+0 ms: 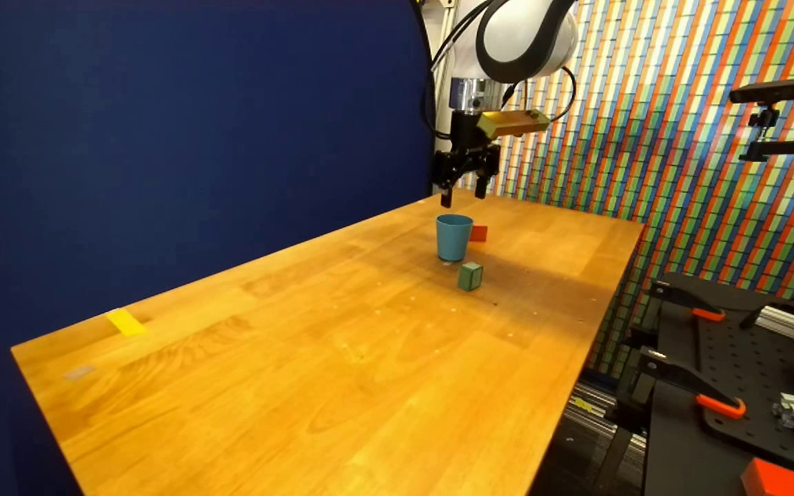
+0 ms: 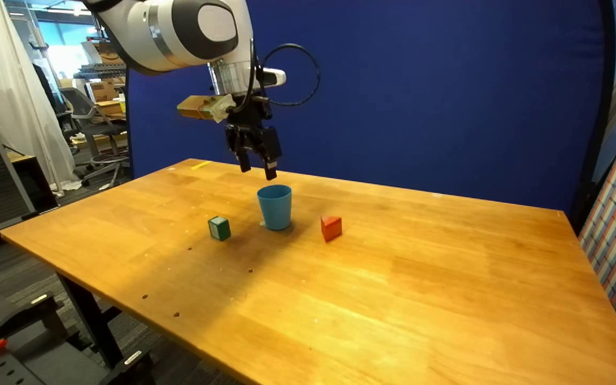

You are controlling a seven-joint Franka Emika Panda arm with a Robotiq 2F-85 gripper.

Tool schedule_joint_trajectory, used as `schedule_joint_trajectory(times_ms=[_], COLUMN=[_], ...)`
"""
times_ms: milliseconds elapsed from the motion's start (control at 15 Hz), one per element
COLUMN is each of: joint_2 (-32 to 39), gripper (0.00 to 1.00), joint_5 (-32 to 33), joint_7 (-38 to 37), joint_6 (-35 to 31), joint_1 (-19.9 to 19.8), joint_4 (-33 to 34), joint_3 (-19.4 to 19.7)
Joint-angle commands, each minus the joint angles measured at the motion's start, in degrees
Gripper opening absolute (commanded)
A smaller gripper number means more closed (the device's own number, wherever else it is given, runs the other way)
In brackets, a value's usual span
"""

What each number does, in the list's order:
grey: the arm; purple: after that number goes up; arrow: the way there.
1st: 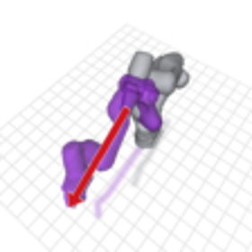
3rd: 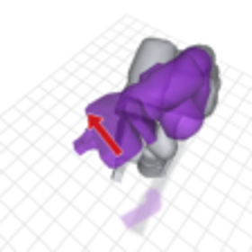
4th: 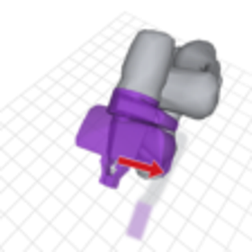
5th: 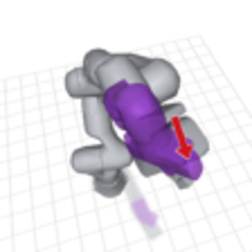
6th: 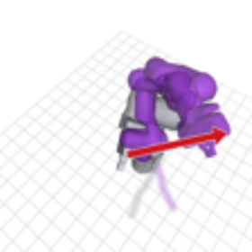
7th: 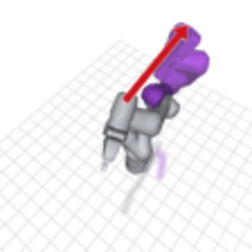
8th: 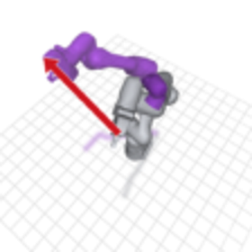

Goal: Take the yellow block from the table and place it in the blue cup

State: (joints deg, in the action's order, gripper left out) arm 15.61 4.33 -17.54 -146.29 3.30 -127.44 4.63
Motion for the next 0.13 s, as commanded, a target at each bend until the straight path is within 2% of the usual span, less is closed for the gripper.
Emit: schedule_joint_trajectory(times_ms=[0,67], joint_2=[-0.24,-0.39], gripper=[1.0,1.0], joint_5=[-0.64,-0.81], joint_7=[1.12,1.54], joint_6=[0.18,0.18], joint_1=[-0.49,-0.59], joint_4=[0.09,0.08], joint_3=[-0.68,-0.9])
